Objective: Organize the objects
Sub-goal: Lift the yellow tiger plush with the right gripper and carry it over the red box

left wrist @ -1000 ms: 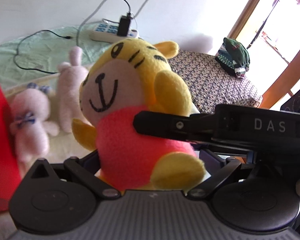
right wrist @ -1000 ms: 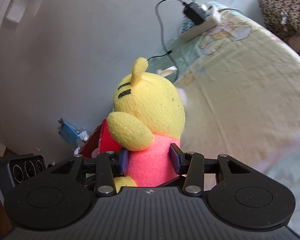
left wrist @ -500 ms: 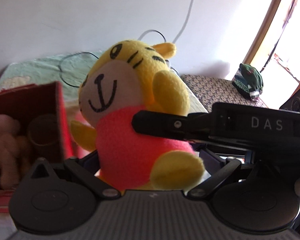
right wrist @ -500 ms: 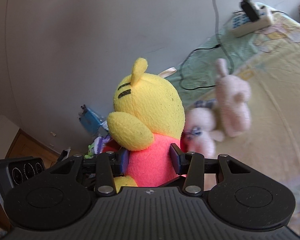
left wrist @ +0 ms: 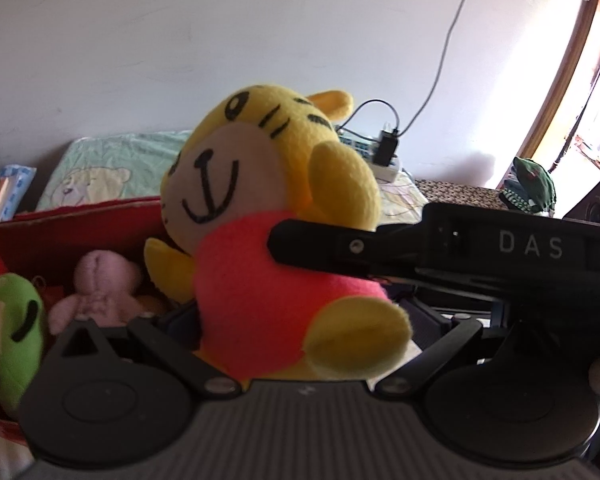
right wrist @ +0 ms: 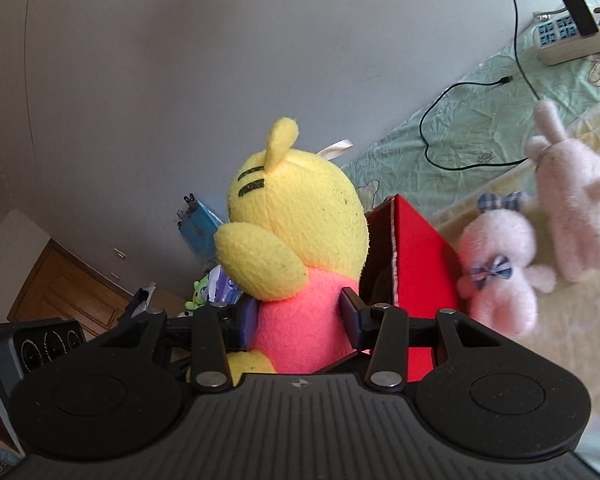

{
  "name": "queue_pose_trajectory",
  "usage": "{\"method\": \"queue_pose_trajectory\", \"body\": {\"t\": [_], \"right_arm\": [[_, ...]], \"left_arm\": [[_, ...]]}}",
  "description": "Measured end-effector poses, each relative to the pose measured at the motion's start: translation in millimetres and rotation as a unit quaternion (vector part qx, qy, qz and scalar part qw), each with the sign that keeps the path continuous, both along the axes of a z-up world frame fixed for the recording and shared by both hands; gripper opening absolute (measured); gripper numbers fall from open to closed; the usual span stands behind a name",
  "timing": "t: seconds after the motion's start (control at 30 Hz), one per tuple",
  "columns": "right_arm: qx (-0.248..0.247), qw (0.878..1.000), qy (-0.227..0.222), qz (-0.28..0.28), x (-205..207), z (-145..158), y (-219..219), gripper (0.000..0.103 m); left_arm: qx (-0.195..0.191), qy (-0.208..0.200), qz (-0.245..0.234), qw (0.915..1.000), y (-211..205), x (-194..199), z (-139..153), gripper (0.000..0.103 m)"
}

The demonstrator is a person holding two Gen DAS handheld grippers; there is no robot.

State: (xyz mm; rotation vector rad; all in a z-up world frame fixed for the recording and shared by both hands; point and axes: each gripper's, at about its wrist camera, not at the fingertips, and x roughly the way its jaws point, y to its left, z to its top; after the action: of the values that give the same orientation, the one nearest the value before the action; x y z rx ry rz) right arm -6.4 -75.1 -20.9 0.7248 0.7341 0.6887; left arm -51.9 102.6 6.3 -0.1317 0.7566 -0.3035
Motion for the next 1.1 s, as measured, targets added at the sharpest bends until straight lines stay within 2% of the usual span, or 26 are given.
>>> {"method": "queue_pose_trajectory", "body": {"t": [0.23,0.53,0.73,1.1], "right_arm": [[-0.03,0.999,0.012,-0.021,10,-14,22,0.046],[-0.078,0.995,0.052,-0.046,15,-31,36,0.048],[-0.092,0.993,0.041,-0.059,13,-29,39,0.049],[-0.106,0.991,0.004,-0.077,11,-23,39,0.049]], "left_arm": [[-0.002,0.02,-0.011,0.9997,24,16,-18,0.097],[-0.005,0.049,-0.027,0.9984,36,32,-37,0.095],[-0.032,0.061,-0.037,0.9969,44,37,-45,0.096],[-0.028,0.073,-0.039,0.9962,47,47,-53,0.098]]}}
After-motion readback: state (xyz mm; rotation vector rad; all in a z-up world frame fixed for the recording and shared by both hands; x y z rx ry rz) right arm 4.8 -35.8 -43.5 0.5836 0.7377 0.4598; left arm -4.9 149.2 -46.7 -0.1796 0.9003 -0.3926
